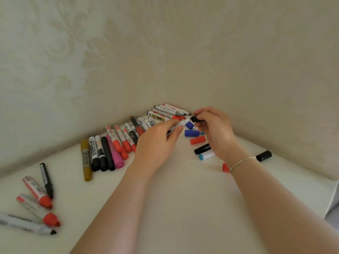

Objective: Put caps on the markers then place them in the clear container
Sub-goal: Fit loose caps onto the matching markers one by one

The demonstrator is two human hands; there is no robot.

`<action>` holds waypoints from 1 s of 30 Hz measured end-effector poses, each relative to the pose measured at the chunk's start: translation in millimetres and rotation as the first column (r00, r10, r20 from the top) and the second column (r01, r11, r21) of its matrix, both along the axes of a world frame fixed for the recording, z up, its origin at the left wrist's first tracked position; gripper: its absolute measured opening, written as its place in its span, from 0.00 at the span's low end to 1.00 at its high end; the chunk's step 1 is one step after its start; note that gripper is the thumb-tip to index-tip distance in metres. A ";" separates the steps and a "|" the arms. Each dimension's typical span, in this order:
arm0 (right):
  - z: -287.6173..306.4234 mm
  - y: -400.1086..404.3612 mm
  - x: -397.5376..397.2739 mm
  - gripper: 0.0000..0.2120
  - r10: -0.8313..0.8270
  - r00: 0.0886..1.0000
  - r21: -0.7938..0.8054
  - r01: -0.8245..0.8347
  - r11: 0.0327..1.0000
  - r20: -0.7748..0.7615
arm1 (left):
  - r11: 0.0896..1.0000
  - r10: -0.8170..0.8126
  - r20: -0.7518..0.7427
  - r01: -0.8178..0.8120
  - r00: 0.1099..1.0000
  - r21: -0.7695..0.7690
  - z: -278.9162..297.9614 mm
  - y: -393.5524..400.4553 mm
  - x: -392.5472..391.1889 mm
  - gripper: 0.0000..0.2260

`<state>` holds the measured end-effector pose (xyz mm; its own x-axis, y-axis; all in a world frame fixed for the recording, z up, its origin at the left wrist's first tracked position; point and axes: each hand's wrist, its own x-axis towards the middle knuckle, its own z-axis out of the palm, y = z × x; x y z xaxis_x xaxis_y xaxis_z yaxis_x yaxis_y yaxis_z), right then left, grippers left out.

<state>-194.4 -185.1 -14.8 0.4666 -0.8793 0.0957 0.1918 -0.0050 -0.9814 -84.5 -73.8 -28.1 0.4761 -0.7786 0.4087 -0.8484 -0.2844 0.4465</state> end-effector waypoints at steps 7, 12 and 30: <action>-1.6 1.1 -2.0 0.09 -0.006 0.997 0.020 0.004 1.000 0.075 | 1.000 -0.010 0.022 0.010 1.000 -0.012 -0.2 1.3 1.5 0.17; -0.5 0.6 -3.6 0.06 0.014 0.998 -0.014 -0.013 1.000 0.058 | 1.000 -0.010 0.059 0.010 0.998 -0.001 0.7 2.7 3.1 0.17; 3.0 -1.7 -10.6 0.15 0.067 0.996 -0.074 -0.070 0.995 -0.053 | 0.999 0.038 0.052 -0.036 0.998 -0.028 2.4 6.2 2.2 0.17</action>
<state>-205.0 -186.9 -11.8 0.5313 -0.8363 0.1355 0.1449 -0.0678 -0.9871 -82.2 -67.6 -25.7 0.4816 -0.7494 0.4544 -0.8601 -0.3046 0.4092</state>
